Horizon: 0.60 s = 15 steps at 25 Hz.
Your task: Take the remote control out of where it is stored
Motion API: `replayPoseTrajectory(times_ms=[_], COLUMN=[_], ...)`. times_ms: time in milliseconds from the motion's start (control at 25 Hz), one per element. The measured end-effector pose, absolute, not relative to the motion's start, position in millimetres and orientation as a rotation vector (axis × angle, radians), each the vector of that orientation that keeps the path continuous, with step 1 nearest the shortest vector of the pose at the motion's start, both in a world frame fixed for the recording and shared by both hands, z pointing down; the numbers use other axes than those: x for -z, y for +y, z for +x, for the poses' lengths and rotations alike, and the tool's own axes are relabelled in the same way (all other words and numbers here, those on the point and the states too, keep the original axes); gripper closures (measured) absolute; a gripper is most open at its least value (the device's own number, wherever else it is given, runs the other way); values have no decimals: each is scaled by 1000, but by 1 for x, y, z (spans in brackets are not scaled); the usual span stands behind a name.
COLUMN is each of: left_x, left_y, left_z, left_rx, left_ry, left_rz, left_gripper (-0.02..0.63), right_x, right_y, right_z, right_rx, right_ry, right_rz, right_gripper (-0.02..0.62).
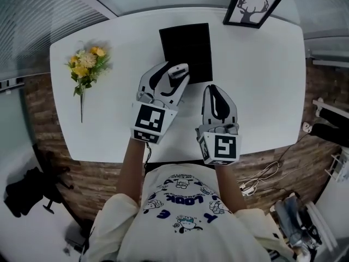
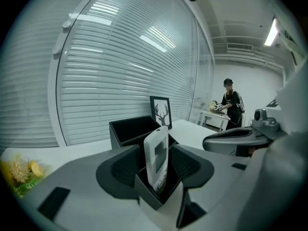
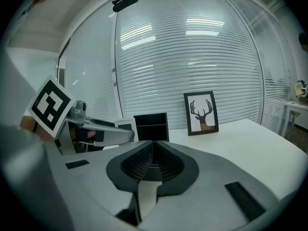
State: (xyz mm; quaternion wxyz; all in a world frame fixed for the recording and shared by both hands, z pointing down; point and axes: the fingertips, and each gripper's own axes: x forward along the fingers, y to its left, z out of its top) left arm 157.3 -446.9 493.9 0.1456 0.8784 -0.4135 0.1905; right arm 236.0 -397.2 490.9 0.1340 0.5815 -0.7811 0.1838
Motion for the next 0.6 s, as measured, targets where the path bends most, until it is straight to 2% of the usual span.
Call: replayPoseTrajectory(times_ms=[120, 280, 600], left_x=[-500, -502, -500], left_y=[-449, -448, -443], left_z=[160, 163, 167], left_rx=[-573, -566, -558], left_ry=[-1174, -1145, -1086], left_rz=[2528, 2542, 2542], left_gripper=[391, 456, 528], right_x=[-495, -499, -502], right_y=[-399, -402, -403], right_z=[236, 236, 234], right_rx=[-544, -555, -566], right_ry=[-2267, -2265, -2269], right_rz=[1673, 1663, 1656], right_gripper=[549, 549, 549])
